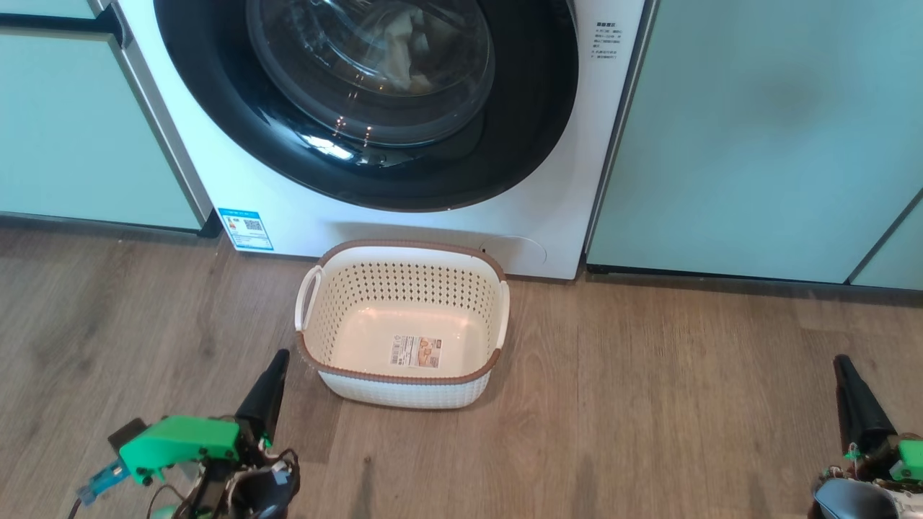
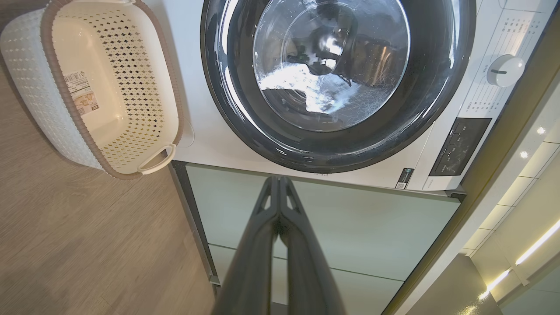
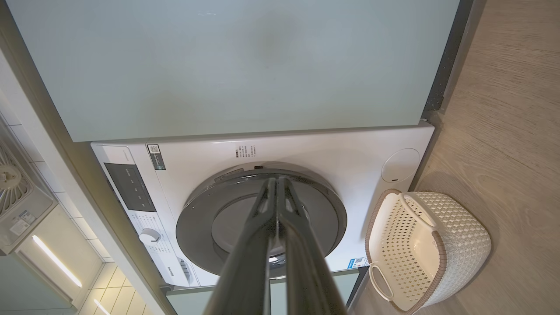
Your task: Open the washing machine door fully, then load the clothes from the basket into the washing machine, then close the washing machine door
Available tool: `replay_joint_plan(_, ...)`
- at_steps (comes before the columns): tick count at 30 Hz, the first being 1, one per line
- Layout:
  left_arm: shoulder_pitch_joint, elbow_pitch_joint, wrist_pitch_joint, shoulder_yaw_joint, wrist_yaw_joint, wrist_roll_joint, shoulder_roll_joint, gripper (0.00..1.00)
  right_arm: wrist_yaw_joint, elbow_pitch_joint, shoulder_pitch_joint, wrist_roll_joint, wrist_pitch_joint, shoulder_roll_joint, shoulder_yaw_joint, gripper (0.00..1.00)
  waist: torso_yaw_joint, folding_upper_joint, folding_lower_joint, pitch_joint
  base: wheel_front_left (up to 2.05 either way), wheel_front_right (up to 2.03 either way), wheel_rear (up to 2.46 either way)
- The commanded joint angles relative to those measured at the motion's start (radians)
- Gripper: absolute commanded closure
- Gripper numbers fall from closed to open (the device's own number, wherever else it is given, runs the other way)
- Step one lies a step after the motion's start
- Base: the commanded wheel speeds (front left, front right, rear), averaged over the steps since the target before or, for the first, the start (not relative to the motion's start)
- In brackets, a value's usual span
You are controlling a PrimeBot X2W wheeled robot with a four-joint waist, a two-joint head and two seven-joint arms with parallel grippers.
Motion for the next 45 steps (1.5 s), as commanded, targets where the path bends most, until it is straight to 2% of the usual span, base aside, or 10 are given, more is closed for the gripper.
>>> replay_joint_plan(1,-0.057,-0.027,0.007,0.036,-0.009,0.011,0.006,1.00,-0.003,-0.031,-0.057,-0.009,0.006,-0.004,0.015,1.00,0.000,0.0000,0.0000,0.000,0.00,0.00,0.00)
replay_joint_plan(45,-0.057,-0.027,0.007,0.036,-0.009,0.011,0.006,1.00,-0.003,-0.031,-0.057,-0.010,0.006,-0.004,0.014,1.00,0.000,0.0000,0.0000,0.000,0.00,0.00,0.00)
